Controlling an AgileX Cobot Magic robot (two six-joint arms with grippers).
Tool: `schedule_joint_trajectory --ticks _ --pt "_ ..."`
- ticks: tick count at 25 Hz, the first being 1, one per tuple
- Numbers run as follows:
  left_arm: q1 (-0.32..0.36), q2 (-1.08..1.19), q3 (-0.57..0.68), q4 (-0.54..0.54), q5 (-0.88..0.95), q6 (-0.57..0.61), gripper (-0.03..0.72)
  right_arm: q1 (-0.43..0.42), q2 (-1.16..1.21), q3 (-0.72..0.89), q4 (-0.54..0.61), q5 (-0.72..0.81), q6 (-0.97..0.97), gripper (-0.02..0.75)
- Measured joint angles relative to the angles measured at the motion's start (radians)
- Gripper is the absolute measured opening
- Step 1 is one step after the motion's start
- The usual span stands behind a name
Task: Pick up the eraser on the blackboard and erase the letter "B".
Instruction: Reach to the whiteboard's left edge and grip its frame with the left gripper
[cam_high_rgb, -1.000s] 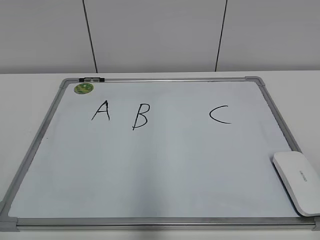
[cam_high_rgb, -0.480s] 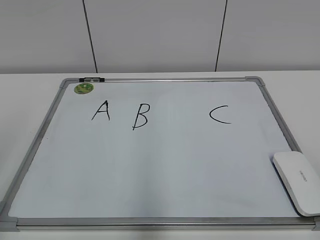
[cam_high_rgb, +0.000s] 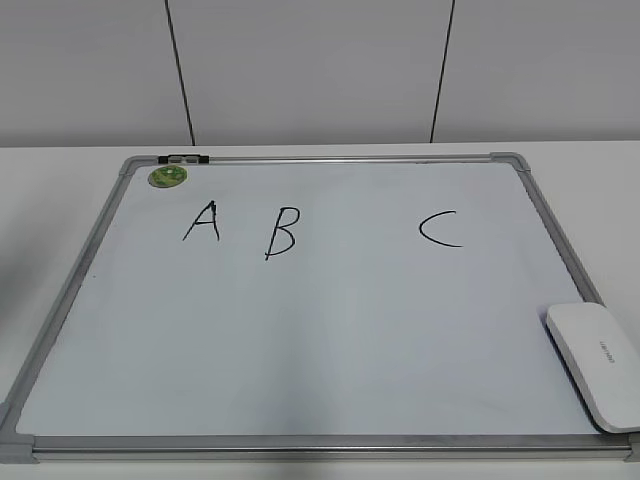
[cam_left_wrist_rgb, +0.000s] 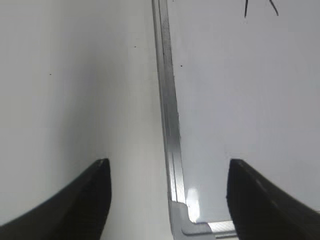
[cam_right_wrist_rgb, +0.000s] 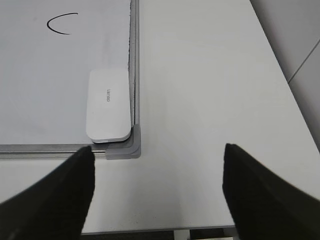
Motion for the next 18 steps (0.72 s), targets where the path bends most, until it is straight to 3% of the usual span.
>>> schedule_joint_trajectory --ticks 6,18 --pt "0.000 0.283 -0.161 -0.021 -0.010 0.029 0.518 0.000 0.000 0.000 0.000 0.000 0.000 0.592" --pt "0.000 0.642 -0.390 -0.059 0.036 0.084 0.374 0.000 0.000 0.000 0.000 0.000 0.000 0.592"
